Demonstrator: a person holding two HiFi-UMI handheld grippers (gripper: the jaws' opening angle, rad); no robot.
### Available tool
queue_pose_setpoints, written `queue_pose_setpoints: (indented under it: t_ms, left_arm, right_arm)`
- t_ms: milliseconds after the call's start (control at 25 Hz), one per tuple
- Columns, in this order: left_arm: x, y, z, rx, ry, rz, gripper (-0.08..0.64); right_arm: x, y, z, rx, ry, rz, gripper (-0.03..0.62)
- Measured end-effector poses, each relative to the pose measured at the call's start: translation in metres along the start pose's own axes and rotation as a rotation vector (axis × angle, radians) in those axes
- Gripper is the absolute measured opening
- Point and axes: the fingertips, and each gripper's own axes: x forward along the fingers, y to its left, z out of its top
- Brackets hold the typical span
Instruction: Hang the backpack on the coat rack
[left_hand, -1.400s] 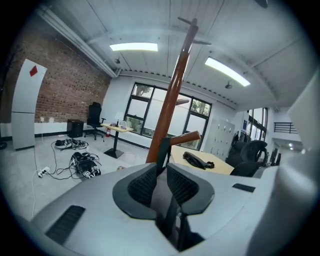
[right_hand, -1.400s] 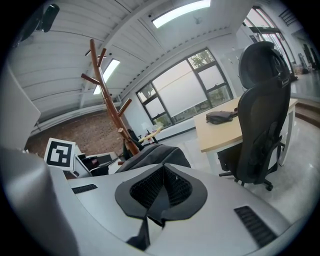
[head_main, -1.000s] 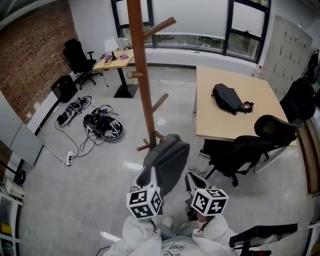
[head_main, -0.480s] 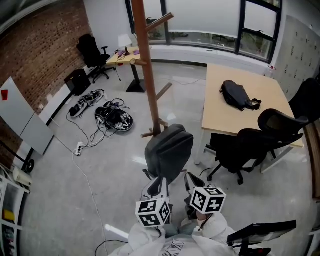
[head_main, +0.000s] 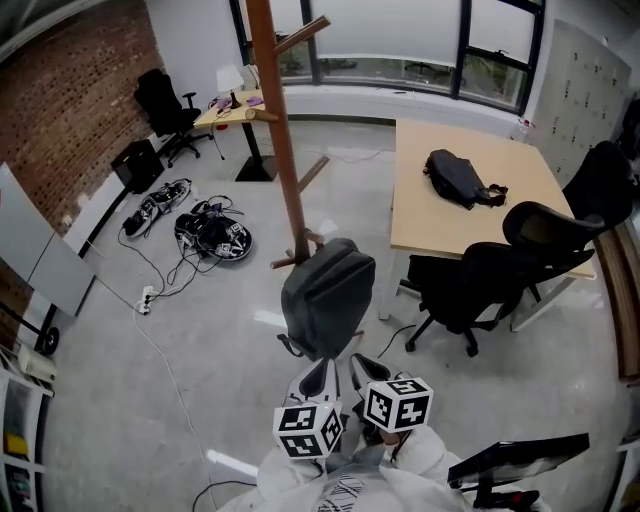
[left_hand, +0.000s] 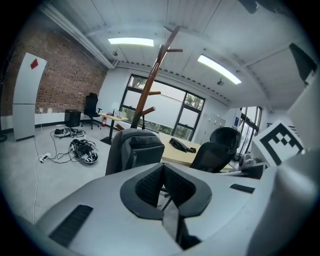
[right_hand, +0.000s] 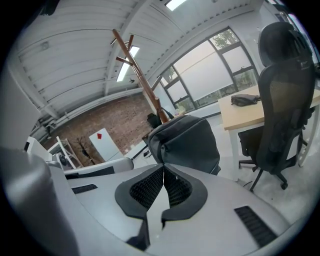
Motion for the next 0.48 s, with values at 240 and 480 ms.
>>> queue_pose_setpoints:
  t_ms: [240, 480]
  left_arm:
    - [-0.016, 0.012, 0.005, -0.012, -0.013, 0.006, 0.002]
    - [-0.027, 0.034, 0.02, 0.0, -0.06, 0.045, 0.002]
  right_arm:
    - [0.003, 0.027, 0.0, -0.063, -0.015, 0.015, 0.012]
    - [-0.001, 0.045, 0.014, -0.137, -0.082, 0.009, 0.012]
